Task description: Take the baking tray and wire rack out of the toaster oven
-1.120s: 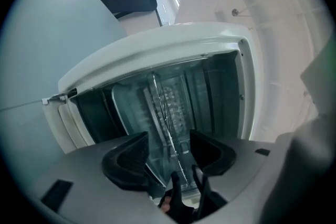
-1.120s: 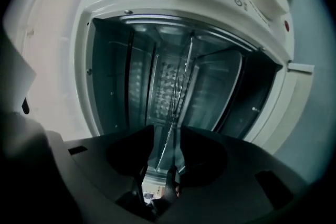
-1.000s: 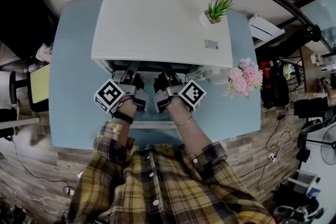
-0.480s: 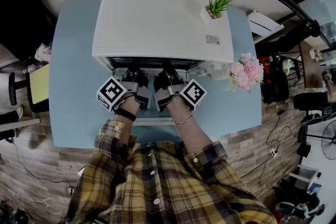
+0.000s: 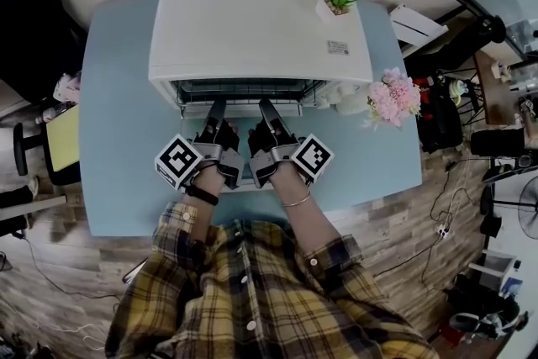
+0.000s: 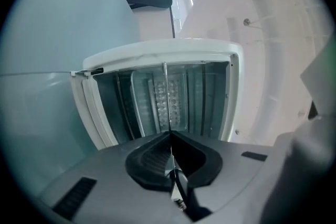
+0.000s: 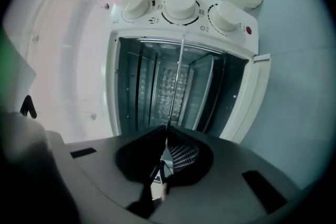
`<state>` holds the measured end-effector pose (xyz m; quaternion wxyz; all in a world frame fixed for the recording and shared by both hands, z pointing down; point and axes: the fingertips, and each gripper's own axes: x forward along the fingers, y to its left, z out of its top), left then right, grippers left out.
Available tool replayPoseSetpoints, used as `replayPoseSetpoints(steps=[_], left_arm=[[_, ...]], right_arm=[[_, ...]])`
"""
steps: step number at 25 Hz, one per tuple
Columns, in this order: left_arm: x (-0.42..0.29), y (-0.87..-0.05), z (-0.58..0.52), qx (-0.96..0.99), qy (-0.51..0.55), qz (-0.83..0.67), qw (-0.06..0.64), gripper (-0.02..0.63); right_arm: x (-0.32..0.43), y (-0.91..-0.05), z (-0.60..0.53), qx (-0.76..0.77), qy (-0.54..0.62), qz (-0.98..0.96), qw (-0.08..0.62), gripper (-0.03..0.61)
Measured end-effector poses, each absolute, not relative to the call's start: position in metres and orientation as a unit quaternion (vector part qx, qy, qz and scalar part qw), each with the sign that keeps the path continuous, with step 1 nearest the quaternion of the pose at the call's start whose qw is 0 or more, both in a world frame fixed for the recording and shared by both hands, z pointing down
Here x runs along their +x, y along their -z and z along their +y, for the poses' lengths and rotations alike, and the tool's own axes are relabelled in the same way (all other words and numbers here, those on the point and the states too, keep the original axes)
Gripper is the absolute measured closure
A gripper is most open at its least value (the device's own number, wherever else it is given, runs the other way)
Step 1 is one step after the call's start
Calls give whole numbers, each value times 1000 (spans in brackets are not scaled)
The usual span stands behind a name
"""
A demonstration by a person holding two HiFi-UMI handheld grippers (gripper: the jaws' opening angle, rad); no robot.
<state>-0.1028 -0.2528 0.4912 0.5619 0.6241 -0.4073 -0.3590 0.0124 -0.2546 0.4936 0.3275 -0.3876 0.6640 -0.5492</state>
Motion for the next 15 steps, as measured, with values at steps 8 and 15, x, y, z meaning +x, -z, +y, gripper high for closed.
replayPoseSetpoints(steps=[8, 15], left_arm=[[-98, -481, -215, 623, 389, -373, 567, 612], [-94, -477, -175, 618, 389, -381, 566, 612]], right_arm=[[12, -489, -216, -366, 547, 668, 346, 565], [15, -480, -179, -333, 548, 693, 331, 565]])
